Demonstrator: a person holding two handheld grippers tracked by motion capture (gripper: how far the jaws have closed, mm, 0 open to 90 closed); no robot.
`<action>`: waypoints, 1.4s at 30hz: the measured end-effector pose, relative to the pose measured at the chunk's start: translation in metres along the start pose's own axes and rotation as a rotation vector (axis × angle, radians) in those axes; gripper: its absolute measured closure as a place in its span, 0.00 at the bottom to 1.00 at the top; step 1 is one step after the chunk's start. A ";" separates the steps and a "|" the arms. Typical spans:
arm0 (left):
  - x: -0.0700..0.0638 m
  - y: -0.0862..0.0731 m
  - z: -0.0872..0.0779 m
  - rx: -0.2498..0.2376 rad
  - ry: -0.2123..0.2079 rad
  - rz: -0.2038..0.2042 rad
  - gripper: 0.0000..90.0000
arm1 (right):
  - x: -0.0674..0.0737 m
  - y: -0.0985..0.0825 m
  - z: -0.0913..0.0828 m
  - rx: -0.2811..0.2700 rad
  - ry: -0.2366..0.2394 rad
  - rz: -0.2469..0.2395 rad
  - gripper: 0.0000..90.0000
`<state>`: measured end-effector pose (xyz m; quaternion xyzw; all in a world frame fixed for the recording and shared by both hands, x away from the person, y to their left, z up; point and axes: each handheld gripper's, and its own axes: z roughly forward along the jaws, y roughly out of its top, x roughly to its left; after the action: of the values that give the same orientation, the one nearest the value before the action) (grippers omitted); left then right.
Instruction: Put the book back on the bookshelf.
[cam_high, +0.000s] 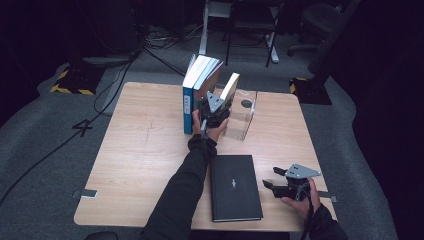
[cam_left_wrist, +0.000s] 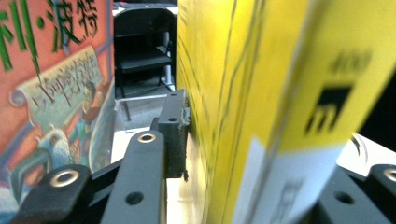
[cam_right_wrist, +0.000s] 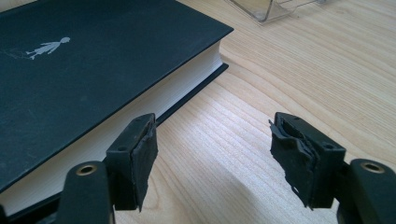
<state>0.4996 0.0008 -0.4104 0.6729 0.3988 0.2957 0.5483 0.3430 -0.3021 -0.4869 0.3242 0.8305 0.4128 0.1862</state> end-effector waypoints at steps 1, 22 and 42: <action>0.001 -0.001 -0.001 0.008 -0.003 0.002 0.69 | 0.000 0.000 0.000 0.002 0.001 -0.001 0.36; 0.004 -0.053 -0.045 0.159 -0.116 0.148 0.60 | 0.001 -0.003 0.003 0.027 0.011 -0.004 0.36; 0.004 -0.062 -0.018 0.221 -0.042 0.114 0.78 | 0.000 -0.004 0.003 0.018 -0.003 0.001 0.37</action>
<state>0.4738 0.0186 -0.4670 0.7569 0.3785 0.2667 0.4612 0.3427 -0.3021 -0.4917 0.3268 0.8338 0.4049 0.1845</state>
